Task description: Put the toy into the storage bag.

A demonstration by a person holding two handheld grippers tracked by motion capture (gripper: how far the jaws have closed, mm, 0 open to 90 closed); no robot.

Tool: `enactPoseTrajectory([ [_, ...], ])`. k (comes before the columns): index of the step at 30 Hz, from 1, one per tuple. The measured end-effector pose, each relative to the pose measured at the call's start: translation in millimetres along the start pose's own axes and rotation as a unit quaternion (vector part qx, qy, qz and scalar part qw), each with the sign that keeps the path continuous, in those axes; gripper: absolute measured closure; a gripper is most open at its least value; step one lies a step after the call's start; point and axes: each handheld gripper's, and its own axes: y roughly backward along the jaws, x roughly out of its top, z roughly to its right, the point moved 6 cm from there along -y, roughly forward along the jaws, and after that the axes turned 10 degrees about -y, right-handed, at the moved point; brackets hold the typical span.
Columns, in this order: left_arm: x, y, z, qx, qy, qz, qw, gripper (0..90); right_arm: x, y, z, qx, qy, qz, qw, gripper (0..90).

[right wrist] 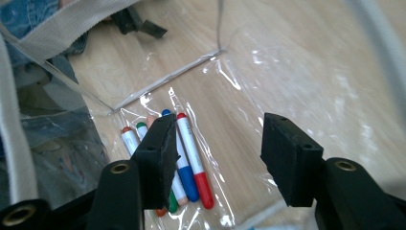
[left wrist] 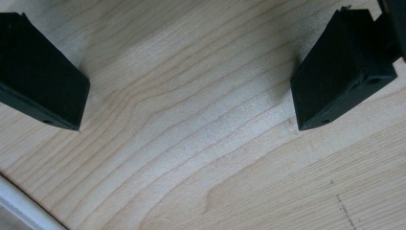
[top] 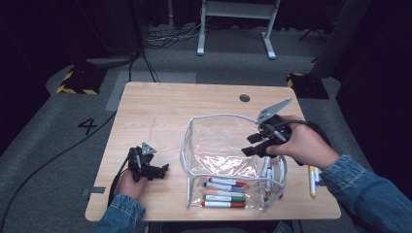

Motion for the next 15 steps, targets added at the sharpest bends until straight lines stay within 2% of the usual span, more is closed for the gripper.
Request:
enactPoseTrajectory([
  [4,0.0,0.0,0.0,0.0,0.0,0.0,1.0,0.0,-10.3,31.3,14.2,-0.019,-0.026,0.031,0.999,47.2],
  [9,0.0,0.0,0.0,0.0,0.0,0.0,1.0,0.0,-28.3,60.3,36.5,-0.03,-0.072,0.065,0.9949,47.3],
  [12,0.0,0.1,0.1,0.0,0.0,0.0,1.0,0.0,-39.7,70.4,52.6,-0.045,-0.092,0.079,0.9916,47.5],
  [15,0.0,0.1,0.1,0.0,0.0,-0.001,1.0,0.0,-53.6,70.9,70.3,-0.057,-0.112,0.086,0.9883,47.1],
])
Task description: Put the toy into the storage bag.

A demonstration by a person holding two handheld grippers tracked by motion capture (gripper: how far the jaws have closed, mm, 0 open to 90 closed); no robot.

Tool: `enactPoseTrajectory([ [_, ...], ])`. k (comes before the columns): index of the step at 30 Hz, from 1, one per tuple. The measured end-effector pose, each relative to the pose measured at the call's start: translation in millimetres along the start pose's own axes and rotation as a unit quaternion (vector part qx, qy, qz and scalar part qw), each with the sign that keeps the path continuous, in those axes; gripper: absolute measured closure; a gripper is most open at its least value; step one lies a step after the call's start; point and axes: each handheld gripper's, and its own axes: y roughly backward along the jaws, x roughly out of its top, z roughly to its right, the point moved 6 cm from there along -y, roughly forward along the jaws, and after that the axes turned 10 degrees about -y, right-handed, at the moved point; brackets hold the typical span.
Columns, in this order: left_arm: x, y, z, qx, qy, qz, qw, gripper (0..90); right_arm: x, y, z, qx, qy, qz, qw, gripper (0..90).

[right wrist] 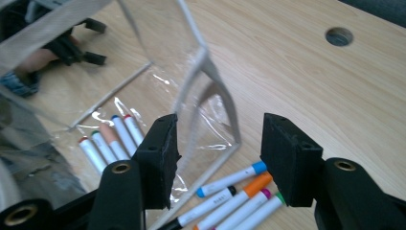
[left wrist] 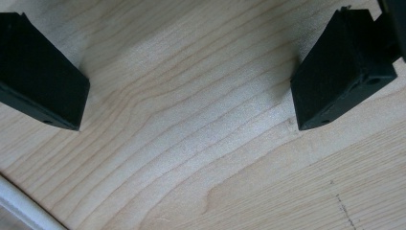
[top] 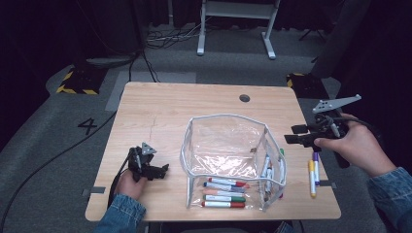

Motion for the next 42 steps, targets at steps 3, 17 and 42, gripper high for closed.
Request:
enactPoseTrajectory([
  [3,0.0,0.0,0.0,0.0,0.0,0.0,1.0,0.0,-15.4,-12.3,18.0,-0.008,-0.015,-0.003,0.9999,46.3],
  [17,0.0,0.0,0.0,0.0,0.0,0.0,1.0,0.0,-82.1,-80.4,68.0,-0.065,-0.058,-0.025,0.9959,48.6],
  [42,0.0,0.0,0.0,0.0,0.0,0.0,1.0,0.0,-136.7,-125.0,101.4,-0.147,-0.115,-0.078,0.9794,66.5],
])
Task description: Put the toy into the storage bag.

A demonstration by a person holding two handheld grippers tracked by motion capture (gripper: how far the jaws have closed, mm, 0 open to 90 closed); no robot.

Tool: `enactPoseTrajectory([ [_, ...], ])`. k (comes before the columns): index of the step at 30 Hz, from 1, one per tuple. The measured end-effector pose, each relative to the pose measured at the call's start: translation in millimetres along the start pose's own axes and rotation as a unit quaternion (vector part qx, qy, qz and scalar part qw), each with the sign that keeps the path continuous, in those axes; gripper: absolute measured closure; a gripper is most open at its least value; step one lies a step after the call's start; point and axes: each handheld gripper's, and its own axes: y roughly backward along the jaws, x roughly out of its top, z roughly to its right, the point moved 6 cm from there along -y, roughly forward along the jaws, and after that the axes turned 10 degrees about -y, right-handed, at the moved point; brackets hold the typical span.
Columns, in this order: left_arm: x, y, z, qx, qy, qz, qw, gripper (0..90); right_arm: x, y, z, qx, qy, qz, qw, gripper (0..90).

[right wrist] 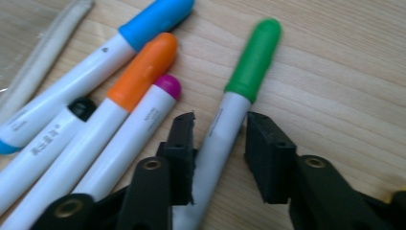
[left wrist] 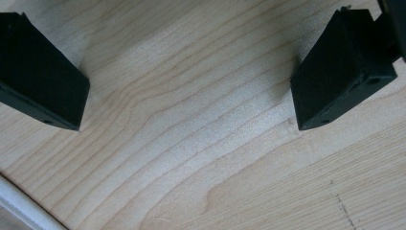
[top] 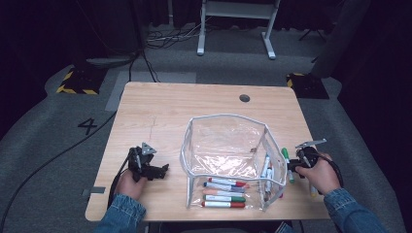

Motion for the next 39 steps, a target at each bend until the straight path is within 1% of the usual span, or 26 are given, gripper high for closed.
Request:
enactPoseTrajectory([
  [2,0.0,0.0,0.0,0.0,0.0,0.0,1.0,0.0,0.5,0.0,-0.1,-0.023,-0.009,-0.002,0.9997,71.3],
  [4,0.0,0.0,0.0,0.0,0.0,0.0,1.0,0.0,0.9,0.0,-0.9,-0.036,-0.03,-0.003,0.9989,76.3],
  [5,0.0,0.0,0.0,0.0,0.0,0.0,1.0,0.0,1.3,0.2,-1.0,-0.043,-0.04,-0.004,0.9983,76.8],
  [7,0.0,0.1,0.0,0.0,0.0,0.0,1.0,0.0,2.1,-0.1,-0.7,-0.051,-0.049,-0.004,0.9975,76.9],
  [10,-0.2,0.2,0.1,0.0,0.0,0.0,1.0,0.0,2.7,-0.1,-1.1,-0.052,-0.055,-0.007,0.9971,77.0],
  [12,0.0,0.1,-0.1,0.001,-0.001,0.0,1.0,0.0,2.5,0.5,-0.8,-0.042,-0.063,-0.01,0.9971,77.0],
  [14,0.0,0.0,-0.1,0.0,-0.001,0.001,1.0,0.0,3.3,4.3,-1.5,-0.029,-0.07,-0.007,0.9971,77.1],
  [16,0.0,0.0,-0.1,0.0,-0.001,0.0,1.0,0.0,5.5,11.4,-1.8,-0.022,-0.064,-0.003,0.9977,77.0],
  [20,-0.1,0.2,0.1,0.0,0.0,0.0,1.0,0.0,12.4,31.0,-6.4,0.001,-0.06,0.014,0.9981,77.1],
  [22,-0.1,0.2,0.1,0.0,0.0,0.0,1.0,0.0,16.2,42.4,-10.6,0.014,-0.054,0.023,0.9982,77.1],
  [24,-0.2,0.2,0.2,0.0,0.001,-0.001,1.0,0.0,20.4,54.7,-15.6,0.027,-0.053,0.031,0.9978,77.1],
  [28,0.0,0.1,0.0,0.0,0.0,0.0,1.0,0.0,30.4,80.8,-25.8,0.052,-0.045,0.056,0.996,77.1],
  [30,0.0,0.0,0.0,0.0,-0.001,0.001,1.0,0.0,34.8,93.3,-31.9,0.056,-0.033,0.073,0.9953,77.1],
  [32,0.0,0.0,0.0,0.0,-0.001,0.001,1.0,0.0,38.2,104.7,-39.0,0.065,-0.024,0.086,0.9939,77.1],
  [39,0.0,0.0,0.0,0.0,-0.001,0.0,1.0,0.0,47.1,142.4,-61.0,0.093,-0.001,0.111,0.9895,77.1],
])
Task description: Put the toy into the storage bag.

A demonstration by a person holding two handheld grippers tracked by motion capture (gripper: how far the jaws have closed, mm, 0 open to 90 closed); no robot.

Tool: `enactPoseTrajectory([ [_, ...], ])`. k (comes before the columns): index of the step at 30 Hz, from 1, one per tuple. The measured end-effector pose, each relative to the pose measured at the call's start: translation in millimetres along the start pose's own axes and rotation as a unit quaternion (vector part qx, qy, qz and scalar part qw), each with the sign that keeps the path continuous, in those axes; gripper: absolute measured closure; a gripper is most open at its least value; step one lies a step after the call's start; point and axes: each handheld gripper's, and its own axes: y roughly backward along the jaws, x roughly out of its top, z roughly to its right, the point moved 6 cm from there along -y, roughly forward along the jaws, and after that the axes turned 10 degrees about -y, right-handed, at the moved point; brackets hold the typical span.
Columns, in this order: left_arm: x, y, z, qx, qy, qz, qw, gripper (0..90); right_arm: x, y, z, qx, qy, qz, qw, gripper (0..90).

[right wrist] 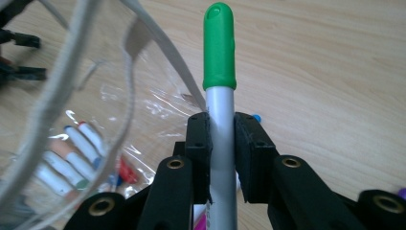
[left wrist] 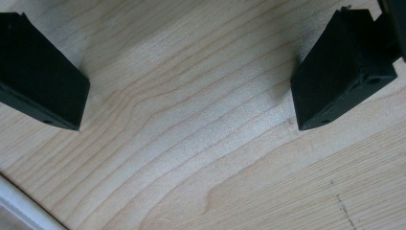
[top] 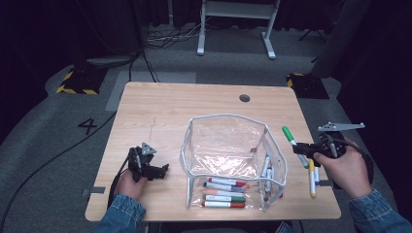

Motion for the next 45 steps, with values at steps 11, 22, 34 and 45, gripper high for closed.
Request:
enactPoseTrajectory([
  [11,-0.3,0.2,0.3,0.001,0.001,0.001,1.0,0.0,20.0,19.1,-44.3,0.04,0.065,0.001,0.9971,77.1],
  [22,-1.1,0.9,0.5,0.002,0.0,-0.001,1.0,0.0,38.6,8.4,-93.2,0.076,0.167,-0.025,0.9827,77.0],
  [34,0.8,-0.7,0.3,0.002,0.005,0.0,1.0,0.0,42.6,-25.6,-143.0,0.107,0.227,-0.081,0.9645,77.0],
  [45,1.0,-0.9,0.1,0.002,0.004,0.0,1.0,0.0,31.8,-67.5,-172.3,0.146,0.263,-0.145,0.9427,77.0],
])
